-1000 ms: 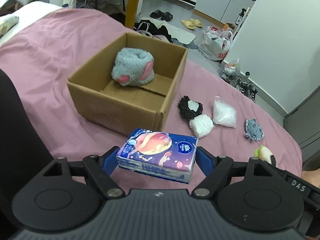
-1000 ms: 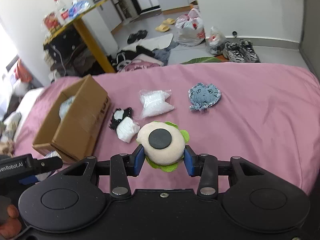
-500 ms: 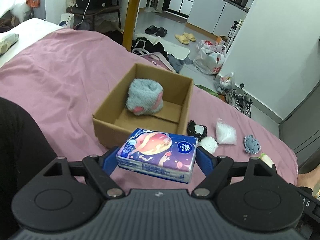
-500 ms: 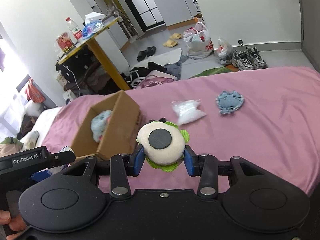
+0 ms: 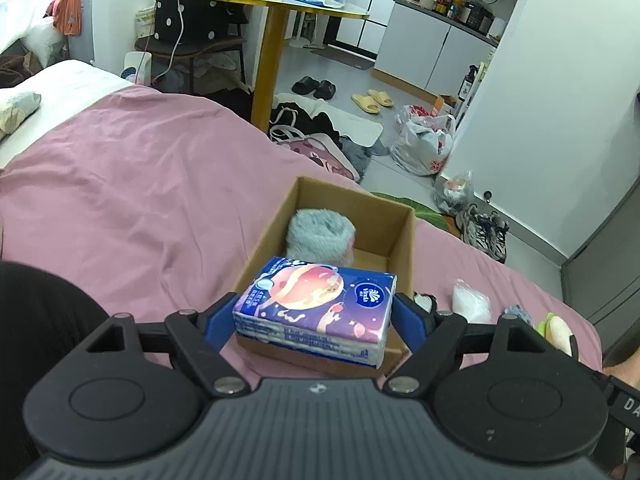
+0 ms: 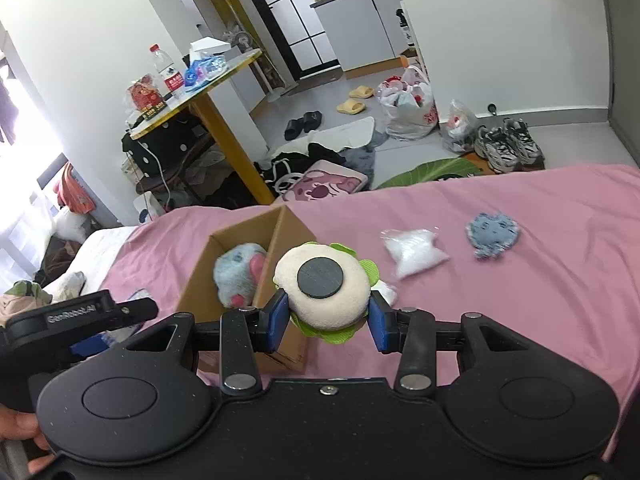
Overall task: Organize soft objects
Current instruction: 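Carry the tissue pack and eyeball plush over the box with both tools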
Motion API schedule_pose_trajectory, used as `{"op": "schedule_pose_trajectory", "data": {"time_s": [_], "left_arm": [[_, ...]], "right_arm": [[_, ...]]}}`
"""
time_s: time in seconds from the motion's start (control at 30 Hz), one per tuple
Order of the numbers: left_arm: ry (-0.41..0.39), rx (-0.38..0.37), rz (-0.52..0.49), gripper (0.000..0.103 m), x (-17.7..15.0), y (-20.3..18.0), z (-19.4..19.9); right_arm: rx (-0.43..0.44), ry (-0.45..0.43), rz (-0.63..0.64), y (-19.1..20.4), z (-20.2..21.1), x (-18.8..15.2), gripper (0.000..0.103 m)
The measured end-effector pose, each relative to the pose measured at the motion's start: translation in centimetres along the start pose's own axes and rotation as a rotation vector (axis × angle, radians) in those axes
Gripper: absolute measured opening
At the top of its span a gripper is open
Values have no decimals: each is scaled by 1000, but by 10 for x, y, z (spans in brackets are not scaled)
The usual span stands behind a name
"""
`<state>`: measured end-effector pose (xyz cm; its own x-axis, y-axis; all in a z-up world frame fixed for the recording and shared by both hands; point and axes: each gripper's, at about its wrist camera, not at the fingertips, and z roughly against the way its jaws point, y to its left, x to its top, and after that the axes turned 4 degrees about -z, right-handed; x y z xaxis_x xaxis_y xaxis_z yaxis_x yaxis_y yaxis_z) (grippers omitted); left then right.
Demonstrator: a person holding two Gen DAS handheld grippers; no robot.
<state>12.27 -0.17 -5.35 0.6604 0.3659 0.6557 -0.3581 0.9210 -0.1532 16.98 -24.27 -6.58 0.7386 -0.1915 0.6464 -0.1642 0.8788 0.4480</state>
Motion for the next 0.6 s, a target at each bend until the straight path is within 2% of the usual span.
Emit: {"op": "schedule_pose_trajectory", "data": {"time_s": [0.33, 0.6], "left_arm": [[-6, 13, 20, 81, 25, 26, -21], [31, 3, 45, 81, 39, 44, -46]], "right_arm": [[49, 15, 10, 38, -26, 8, 41], [40, 43, 52, 62, -50, 15, 41]]}}
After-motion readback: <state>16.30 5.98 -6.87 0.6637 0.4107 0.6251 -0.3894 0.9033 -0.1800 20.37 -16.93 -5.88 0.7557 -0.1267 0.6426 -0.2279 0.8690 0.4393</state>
